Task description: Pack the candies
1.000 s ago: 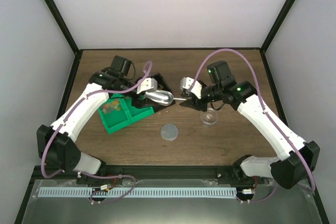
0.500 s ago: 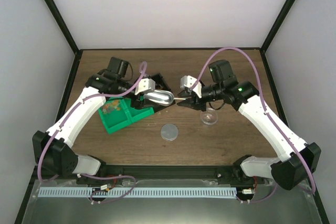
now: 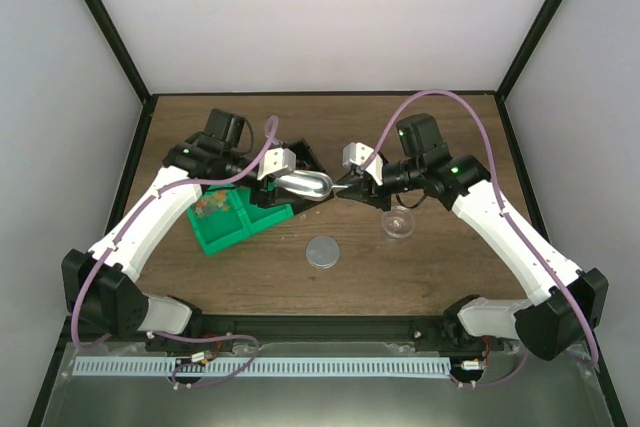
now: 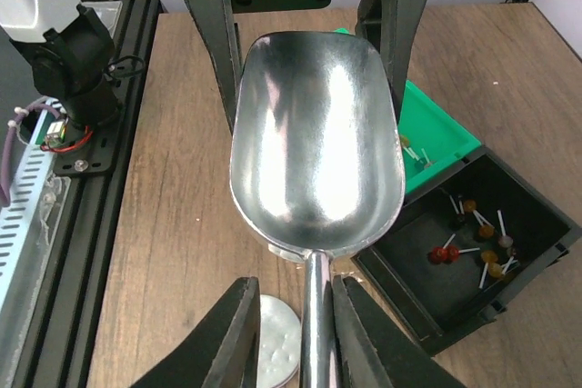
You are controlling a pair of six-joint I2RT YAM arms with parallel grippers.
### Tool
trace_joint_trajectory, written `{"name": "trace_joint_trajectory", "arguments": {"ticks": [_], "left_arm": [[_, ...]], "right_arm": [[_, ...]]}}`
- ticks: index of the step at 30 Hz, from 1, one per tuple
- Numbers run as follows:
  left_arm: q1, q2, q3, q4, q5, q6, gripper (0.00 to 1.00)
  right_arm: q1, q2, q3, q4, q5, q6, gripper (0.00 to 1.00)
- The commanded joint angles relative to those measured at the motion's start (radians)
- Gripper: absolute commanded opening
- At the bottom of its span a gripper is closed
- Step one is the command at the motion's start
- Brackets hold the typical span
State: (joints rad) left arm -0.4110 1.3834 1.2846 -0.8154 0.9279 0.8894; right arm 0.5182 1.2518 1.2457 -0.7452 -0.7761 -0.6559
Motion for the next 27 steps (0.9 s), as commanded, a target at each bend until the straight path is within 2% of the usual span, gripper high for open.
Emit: {"name": "trace_joint_trajectory", "arguments": {"ticks": [1,7,11,15,24,26,27], "left_arm": [[0.003,-0.013,-0.007,0.045,0.054,-0.006,0.58],[0.003,-0.012,-0.008,0.066,0.059,-0.035,0.58],[0.003,-0.017,-0.011,0.07,0.064,-0.039,0.58],[0.003,-0.016,-0.011,0.067,0.064,-0.037,0.58],[0.003,-0.011,-0.02,0.066,0.054,-0.032,0.58],[0.003,-0.011,-0.024,0.071,0.038,-0.035,0.64],[0.004,-0.012,-0.027,0.085,0.02,-0.068,0.72]], "right_arm": [[-0.005,0.0,0.0,0.018,-0.012,0.015,0.23],[-0.005,0.002,-0.015,0.029,-0.008,0.019,0.17],[-0.006,0.007,-0.015,0.033,-0.011,0.026,0.23],[-0.006,0.01,-0.013,0.036,-0.011,0.024,0.22],[-0.005,0.002,-0.006,0.027,-0.027,0.02,0.08],[-0.006,-0.001,-0.005,0.027,-0.025,0.026,0.03],[-0.006,-0.002,-0.005,0.029,-0.018,0.034,0.01]]}}
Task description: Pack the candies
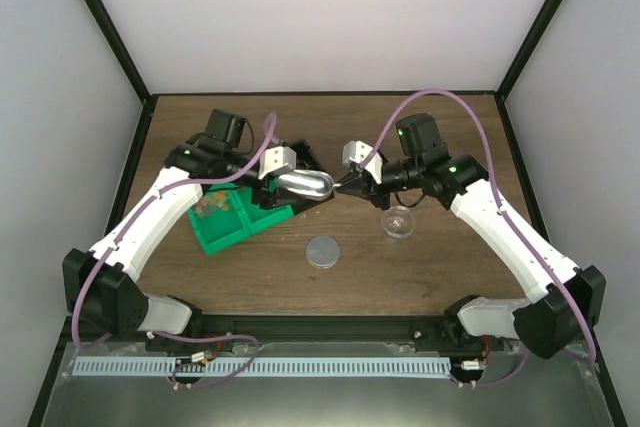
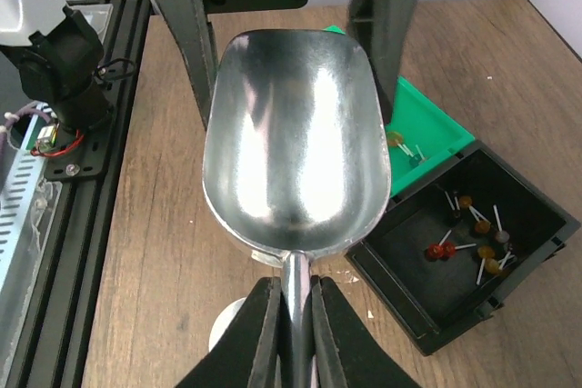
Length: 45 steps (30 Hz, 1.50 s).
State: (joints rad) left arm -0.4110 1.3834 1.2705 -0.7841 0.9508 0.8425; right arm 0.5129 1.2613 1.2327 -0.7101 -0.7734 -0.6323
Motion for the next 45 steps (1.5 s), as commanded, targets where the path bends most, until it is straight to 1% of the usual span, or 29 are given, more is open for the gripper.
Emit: {"name": "trace_joint_trajectory", "arguments": {"ticks": [1,3,4,6,8,10,14,16,21,24,26,29,32,38,41,45], "left_arm": [[0.006,-0.015,-0.018,0.088,-0.034,-0.071,0.79],[0.031,-0.012,-0.021,0.145,-0.102,-0.162,0.91],[0.049,-0.009,-0.019,0.165,-0.133,-0.196,0.94],[0.099,0.008,-0.014,0.203,-0.187,-0.275,0.97],[0.176,0.034,-0.004,0.228,-0.22,-0.341,0.99],[0.227,0.072,0.001,0.256,-0.304,-0.399,0.98],[0.277,0.174,0.017,0.228,-0.49,-0.36,0.94],[0.291,0.228,0.027,0.198,-0.57,-0.322,0.91],[0.349,0.319,0.032,0.144,-0.59,-0.235,0.84],[0.354,0.368,0.031,0.113,-0.605,-0.156,0.8],[0.354,0.396,0.028,0.121,-0.622,-0.138,0.77],[0.355,0.436,0.044,0.161,-0.642,-0.173,0.73],[0.354,0.459,0.065,0.188,-0.63,-0.256,0.68],[0.341,0.488,0.053,0.208,-0.634,-0.405,0.52],[0.34,0.476,0.022,0.229,-0.634,-0.481,0.47],[0.326,0.422,-0.043,0.278,-0.648,-0.558,0.4]], "right_arm": [[-0.001,-0.012,0.008,-0.003,-0.004,0.023,0.01],[-0.004,-0.012,0.004,0.006,0.048,0.065,0.01],[-0.006,-0.015,-0.005,0.026,0.088,0.105,0.01],[-0.008,-0.024,-0.04,0.073,0.185,0.209,0.01],[-0.01,-0.029,-0.061,0.109,0.285,0.29,0.01],[-0.009,-0.025,-0.074,0.135,0.361,0.352,0.01],[-0.008,-0.017,-0.107,0.152,0.365,0.398,0.01],[-0.004,-0.011,-0.124,0.169,0.388,0.46,0.01],[0.008,0.068,-0.097,0.121,0.449,0.539,0.01],[0.009,0.108,-0.083,0.101,0.449,0.538,0.01],[0.013,0.121,-0.077,0.097,0.437,0.527,0.01],[0.04,0.149,-0.054,0.08,0.472,0.52,0.01],[0.063,0.183,-0.014,0.05,0.524,0.528,0.01],[0.085,0.236,0.032,0.018,0.601,0.541,0.01],[0.087,0.269,0.063,0.006,0.621,0.553,0.01],[0.101,0.292,0.104,-0.003,0.637,0.559,0.01]]}}
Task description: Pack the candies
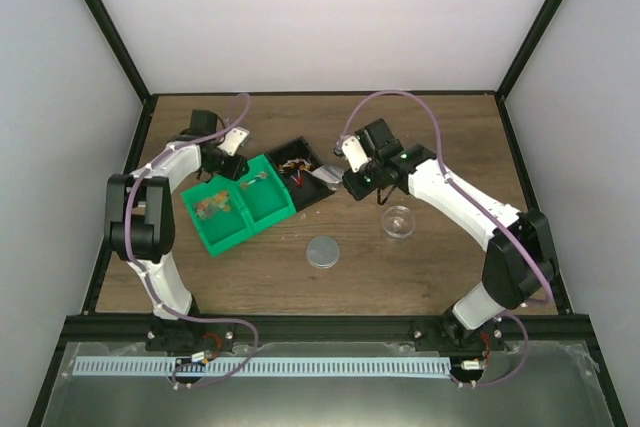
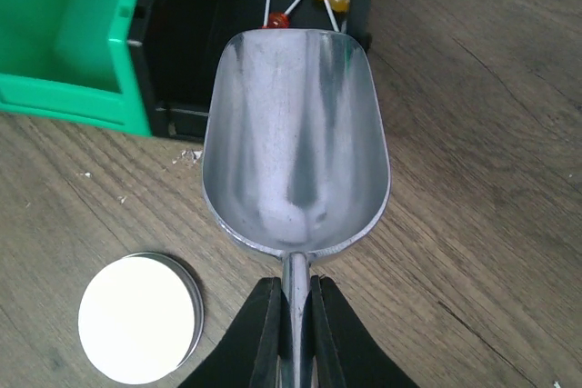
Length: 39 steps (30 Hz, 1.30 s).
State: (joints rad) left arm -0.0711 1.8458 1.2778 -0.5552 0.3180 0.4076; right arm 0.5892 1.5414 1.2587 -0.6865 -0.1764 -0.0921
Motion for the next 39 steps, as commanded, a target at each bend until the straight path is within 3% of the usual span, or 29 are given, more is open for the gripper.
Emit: {"name": "trace_joint_trajectory", "arguments": {"ticks": [1,6,12,30,39], "left_arm": [[-0.022,-0.052,-0.064,0.052,-0.019,-0.137,0.39],[-0.05,-0.115,-0.128,0.061,-0.013,-0.18,0.36],[-0.062,-0.164,-0.196,0.076,-0.013,-0.129,0.36],[-0.07,-0.233,-0.216,0.121,0.003,-0.098,0.36],[-0.076,-0.221,-0.226,0.151,0.012,-0.121,0.36]], "right_arm": [[0.032,0.019,0.088,-0.034,0.045,0.018,0.01],[0.054,0.036,0.109,-0.063,0.045,0.004,0.01],[0.057,0.1,0.166,-0.107,0.064,-0.11,0.01],[0.066,0.36,0.513,-0.403,0.138,-0.24,0.01],[0.102,0.41,0.568,-0.468,0.212,-0.282,0.01]]}}
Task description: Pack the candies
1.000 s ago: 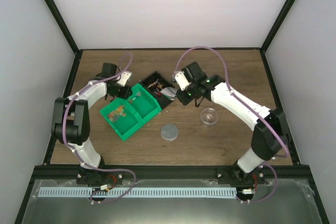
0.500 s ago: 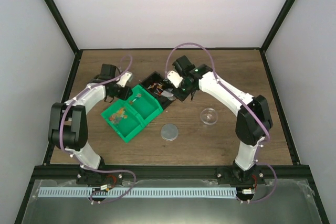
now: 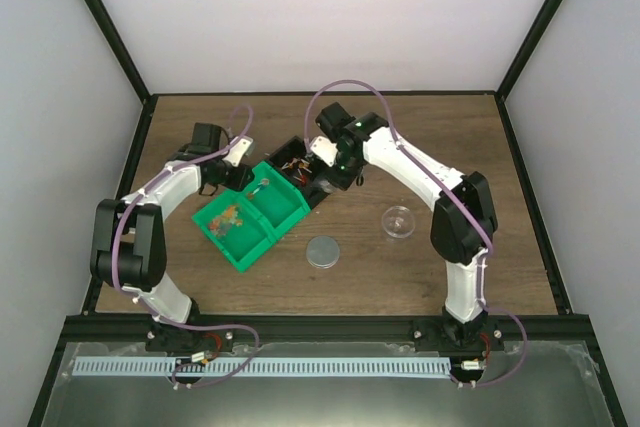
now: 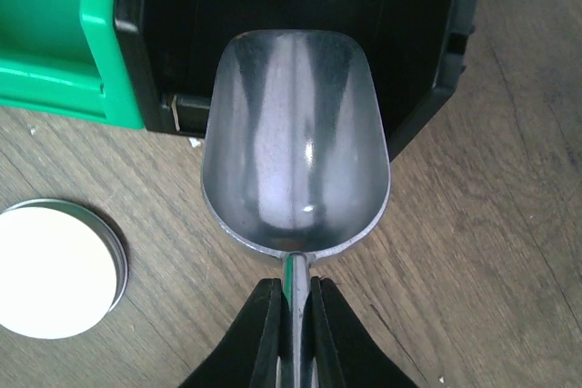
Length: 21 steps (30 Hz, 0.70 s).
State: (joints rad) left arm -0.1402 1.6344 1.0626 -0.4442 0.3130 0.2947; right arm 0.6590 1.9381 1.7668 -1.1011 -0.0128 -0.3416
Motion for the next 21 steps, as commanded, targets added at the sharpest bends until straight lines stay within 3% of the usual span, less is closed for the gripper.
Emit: {"name": "trace_joint_trajectory", "arguments": {"ticks": [1,21], "left_arm": [[-0.007,-0.007,-0.012,0.045,0.017,-0.011,0.36],[-0.018,0.002,-0.035,0.084,0.014,-0.024,0.36]], "right_arm": [[0.037,0.016,0.066,-0.056,0.053,-0.038,0.01],[0.071,0.203,0.28,-0.196,0.133,-0.121,0.01]]}}
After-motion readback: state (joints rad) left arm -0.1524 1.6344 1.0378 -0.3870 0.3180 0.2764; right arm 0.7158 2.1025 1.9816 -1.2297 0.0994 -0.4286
